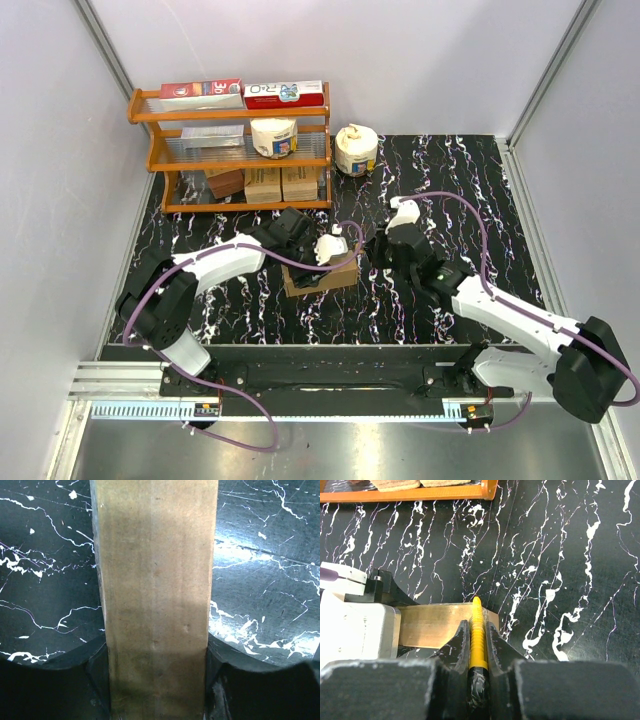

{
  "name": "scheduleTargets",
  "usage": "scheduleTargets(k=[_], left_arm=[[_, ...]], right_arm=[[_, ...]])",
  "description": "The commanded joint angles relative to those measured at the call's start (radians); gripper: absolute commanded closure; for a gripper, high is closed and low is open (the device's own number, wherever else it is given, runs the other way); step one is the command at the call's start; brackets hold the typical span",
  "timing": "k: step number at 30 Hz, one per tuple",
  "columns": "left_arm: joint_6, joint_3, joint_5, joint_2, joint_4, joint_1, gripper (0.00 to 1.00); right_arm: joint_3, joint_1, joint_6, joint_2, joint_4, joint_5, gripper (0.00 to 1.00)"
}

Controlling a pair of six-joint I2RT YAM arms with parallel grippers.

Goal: Unpack the express box

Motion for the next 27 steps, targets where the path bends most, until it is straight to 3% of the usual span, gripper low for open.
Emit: scheduleTargets(k=[1, 8, 19, 27], left_arm=[[-0.062, 0.012, -0.126, 0.026, -0.022, 0.003, 0.57], [-0.129, 0.009, -0.231, 0.066, -0.021, 0.001, 0.64], [-0.143, 0.012, -0.271, 0.083, -0.021, 0.003, 0.67], [-0.116, -0.022, -0.297, 0.057, 0.022, 0.001, 0.69]], right_arm=[[0.048, -0.005, 0.015, 0.005, -0.150, -0.109, 1.00], [0.065, -0.005, 0.032, -0.001, -0.363, -0.230, 1.00], [0.072, -0.006, -0.006, 0.004, -0.461, -0.247, 1.00], [0.172, -0.006, -0.037, 0.038, -0.599, -0.269, 1.00]])
